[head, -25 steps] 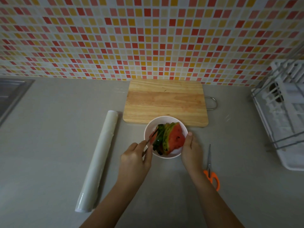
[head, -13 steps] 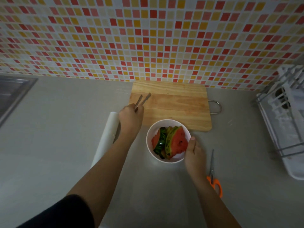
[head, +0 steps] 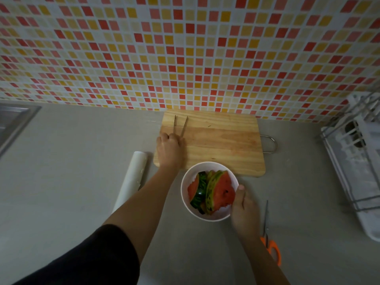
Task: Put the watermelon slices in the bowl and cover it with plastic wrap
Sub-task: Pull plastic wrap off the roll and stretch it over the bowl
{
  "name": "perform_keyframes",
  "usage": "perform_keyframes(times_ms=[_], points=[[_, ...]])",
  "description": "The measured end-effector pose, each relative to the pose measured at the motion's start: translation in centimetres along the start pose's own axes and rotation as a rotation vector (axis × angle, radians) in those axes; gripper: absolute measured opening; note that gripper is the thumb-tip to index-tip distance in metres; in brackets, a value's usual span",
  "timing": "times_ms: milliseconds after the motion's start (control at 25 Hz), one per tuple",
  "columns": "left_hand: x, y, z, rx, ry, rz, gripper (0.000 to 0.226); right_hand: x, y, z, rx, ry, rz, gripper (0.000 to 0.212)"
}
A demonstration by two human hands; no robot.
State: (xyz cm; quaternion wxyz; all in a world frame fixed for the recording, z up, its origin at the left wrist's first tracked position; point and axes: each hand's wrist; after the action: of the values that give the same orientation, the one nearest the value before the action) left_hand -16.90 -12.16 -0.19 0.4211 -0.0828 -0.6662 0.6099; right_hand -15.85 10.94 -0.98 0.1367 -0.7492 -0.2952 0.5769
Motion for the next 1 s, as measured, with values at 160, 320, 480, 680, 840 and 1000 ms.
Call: perform_keyframes(times_ms=[160,320,480,680,840,1000], points=[[0.9,-1.9,-0.9,0.001,-0.012,0.033,0.064,0.0,-0.3,0.0,-0.026,-0.001,-0.006,0.035],[0.1,-4.8,-6.6,0.071,-0.033,-0.332,0.046,-0.2,-0.6,-0.1,-0.025,-0.036,-0.043,0.039],[-0.4,-6.3,-11.8,-0.420,-0.271,-0.810,0.053,-0.7,-0.7,0.3,-0.035,-0.061,-0.084,0.045],[-1.1,-8.1,-13.8,-0.480,-0.331,-0.997,0.050,-0.4,-1.1,-1.3,-0.036,-0.093,-0.091,0.046],[-2.5,-8.8,-17.1,-0.510,-0.308,-1.005,0.052,1.2,-1.2,-4.1,-0.020,-0.108,-0.124,0.047],[-2.7,-9.2,-18.2,-0.504,-0.348,-1.026,0.047,1.7,-1.1,-5.0,-0.020,-0.100,-0.127,0.048]])
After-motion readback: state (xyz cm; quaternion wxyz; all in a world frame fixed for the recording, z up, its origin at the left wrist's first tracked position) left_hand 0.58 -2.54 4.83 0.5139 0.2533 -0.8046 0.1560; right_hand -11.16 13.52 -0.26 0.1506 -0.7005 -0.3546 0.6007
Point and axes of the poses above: each hand's wrist, its own z-axis towards the middle knuckle, its own y-axis out of the palm, x = y × z, and after that the axes turned 6 degrees about y, right-handed
